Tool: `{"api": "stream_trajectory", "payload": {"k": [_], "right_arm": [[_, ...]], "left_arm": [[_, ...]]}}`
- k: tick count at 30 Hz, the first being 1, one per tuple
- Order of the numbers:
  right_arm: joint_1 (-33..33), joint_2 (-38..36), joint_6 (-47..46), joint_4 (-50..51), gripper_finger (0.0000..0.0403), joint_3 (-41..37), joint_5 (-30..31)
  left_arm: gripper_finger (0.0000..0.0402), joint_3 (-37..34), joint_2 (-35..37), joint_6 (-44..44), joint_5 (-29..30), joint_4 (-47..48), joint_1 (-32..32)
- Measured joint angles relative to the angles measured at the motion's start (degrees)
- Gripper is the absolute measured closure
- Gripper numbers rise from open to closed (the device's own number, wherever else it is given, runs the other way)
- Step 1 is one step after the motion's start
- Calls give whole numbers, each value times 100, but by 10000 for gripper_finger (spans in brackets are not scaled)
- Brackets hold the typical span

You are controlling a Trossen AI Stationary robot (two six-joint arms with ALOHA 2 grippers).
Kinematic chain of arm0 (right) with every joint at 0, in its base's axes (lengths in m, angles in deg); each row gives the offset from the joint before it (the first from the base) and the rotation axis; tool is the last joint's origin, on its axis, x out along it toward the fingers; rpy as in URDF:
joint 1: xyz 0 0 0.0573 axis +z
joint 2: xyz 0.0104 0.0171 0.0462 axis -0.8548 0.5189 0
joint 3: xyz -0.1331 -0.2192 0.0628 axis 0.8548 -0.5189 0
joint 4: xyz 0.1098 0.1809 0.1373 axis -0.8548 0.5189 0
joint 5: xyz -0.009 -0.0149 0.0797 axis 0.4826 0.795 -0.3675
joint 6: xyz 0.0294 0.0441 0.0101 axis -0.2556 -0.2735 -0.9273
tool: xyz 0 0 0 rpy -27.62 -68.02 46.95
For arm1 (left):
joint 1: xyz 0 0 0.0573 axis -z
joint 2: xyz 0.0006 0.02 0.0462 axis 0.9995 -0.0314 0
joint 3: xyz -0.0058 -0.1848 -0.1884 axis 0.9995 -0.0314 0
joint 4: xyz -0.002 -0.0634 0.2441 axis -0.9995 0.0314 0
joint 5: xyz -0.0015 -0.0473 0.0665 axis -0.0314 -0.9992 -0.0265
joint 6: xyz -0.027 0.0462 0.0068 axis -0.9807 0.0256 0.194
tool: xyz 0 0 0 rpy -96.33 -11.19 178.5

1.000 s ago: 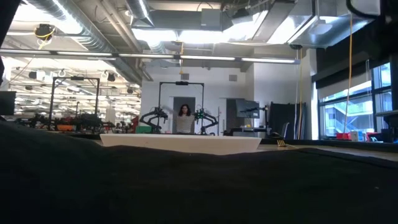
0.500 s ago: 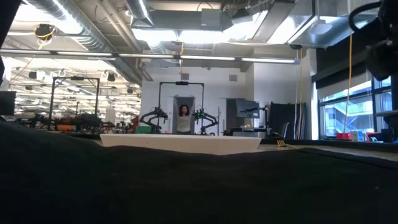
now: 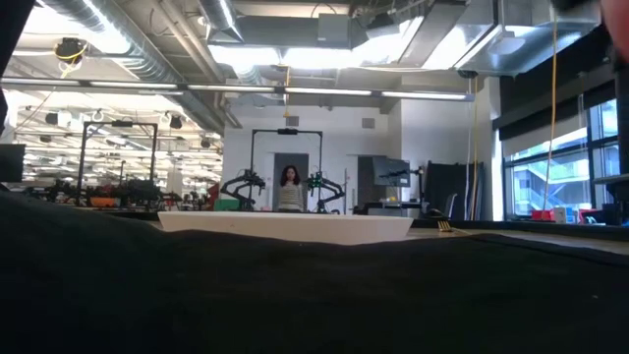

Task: Set table place
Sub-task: Put the red bowl on the white plate

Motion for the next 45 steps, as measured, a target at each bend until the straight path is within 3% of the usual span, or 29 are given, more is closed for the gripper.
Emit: {"api": "stream_trajectory", "payload": {"k": [5, 9, 17, 31, 37, 45], "right_arm": [[-211, -4, 377, 1095, 396, 1359, 833], [-509, -11, 588, 1774, 396, 2110, 1427], [-1463, 211, 1413, 1792, 396, 2388, 1502], [-3331, 2094, 3001, 260, 394, 2380, 410], [-3872, 2563, 3179, -325, 394, 2380, 44], [-4249, 2860, 3129, -681, 394, 2380, -170]], "left_arm": [[280, 0, 0, 266, -468, -57, -44], [280, -4, 71, 272, -288, 904, -186], [280, 7, 583, 124, -81, 1558, -461], [280, 0, 1095, 492, -319, 1821, -740], [280, 0, 1191, 958, -496, 1853, -739], [280, 0, 1161, 979, -290, 1721, -807]]}}
